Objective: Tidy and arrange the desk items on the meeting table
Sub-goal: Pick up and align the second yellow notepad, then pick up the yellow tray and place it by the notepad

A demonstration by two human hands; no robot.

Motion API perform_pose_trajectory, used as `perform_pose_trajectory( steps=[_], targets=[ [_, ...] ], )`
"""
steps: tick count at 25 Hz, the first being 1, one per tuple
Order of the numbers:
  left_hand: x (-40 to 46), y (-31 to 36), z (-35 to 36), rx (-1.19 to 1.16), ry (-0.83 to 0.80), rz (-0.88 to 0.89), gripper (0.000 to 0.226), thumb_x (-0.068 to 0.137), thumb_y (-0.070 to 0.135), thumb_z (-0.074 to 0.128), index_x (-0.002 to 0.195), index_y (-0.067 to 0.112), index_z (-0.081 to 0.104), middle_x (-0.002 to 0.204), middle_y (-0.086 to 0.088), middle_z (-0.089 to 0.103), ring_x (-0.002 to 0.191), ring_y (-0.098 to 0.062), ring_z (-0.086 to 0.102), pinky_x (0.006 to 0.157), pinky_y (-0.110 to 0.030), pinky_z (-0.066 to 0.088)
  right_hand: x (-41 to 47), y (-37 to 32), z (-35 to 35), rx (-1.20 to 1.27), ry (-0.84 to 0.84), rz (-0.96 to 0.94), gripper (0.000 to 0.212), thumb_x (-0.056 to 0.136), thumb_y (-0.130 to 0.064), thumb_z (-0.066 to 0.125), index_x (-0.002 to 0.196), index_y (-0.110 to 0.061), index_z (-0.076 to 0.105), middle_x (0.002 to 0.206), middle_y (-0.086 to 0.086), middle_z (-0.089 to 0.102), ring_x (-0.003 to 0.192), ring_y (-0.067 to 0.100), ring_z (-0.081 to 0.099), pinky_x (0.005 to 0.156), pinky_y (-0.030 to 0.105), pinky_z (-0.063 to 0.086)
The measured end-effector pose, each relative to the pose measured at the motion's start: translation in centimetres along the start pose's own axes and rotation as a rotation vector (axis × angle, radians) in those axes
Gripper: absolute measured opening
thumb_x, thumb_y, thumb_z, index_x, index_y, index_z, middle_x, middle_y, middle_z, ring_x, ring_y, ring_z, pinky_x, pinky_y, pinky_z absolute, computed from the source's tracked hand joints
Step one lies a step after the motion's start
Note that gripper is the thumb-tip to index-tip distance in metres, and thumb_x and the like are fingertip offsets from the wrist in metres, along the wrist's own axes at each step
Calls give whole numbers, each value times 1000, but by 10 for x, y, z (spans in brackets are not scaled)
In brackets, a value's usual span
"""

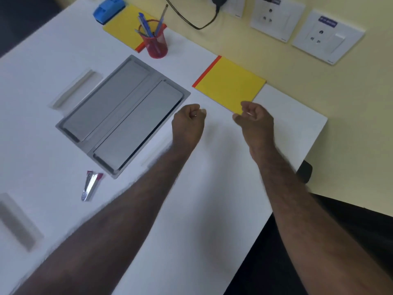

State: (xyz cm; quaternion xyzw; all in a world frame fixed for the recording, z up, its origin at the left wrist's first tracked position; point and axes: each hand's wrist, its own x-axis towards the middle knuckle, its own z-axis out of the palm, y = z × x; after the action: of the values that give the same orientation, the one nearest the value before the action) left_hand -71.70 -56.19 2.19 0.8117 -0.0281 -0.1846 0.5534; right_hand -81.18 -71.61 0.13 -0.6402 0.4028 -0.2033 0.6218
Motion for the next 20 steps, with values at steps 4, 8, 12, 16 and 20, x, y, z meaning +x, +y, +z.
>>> perform_pose_trajectory(
  steps=[4,8,12,16,20],
  targets=[
    [-69,-12,-52,5,96,69,22,98,26,70,117,16,74,102,6,77,99,-9,73,96,-33,59,-81,0,33,-137,-100,-64,37,89,-7,82,118,-27,72,119,-6,74,113,13,71,95,27,57],
    [-126,-40,-112,-14,176,90,27,100,25,68,125,15,72,111,7,76,100,-2,72,92,-22,58,-164,8,70,-242,-207,-93,33,89,-13,83,118,-24,74,120,-5,75,110,9,70,91,17,55],
    [-176,-84,-173,-4,285,75,27,100,23,69,126,16,72,115,7,75,102,-2,71,92,-14,55,-240,24,99,-335,-316,-114,31,89,-14,84,116,-27,75,115,-9,73,105,5,68,81,1,47],
    [-215,-134,-227,71,336,12,32,100,22,69,131,15,70,125,3,73,110,-11,69,93,-15,49,-300,43,122,-396,-383,-170,32,86,-11,86,113,-24,76,111,-8,73,99,10,68,85,27,60],
    [-248,-181,-266,189,380,-63,35,99,19,68,134,14,67,131,-2,70,115,-20,65,98,-33,51,-343,60,140,-499,-441,-219,33,80,-12,88,110,-22,76,106,-5,71,91,14,67,84,39,60]
  ],
)
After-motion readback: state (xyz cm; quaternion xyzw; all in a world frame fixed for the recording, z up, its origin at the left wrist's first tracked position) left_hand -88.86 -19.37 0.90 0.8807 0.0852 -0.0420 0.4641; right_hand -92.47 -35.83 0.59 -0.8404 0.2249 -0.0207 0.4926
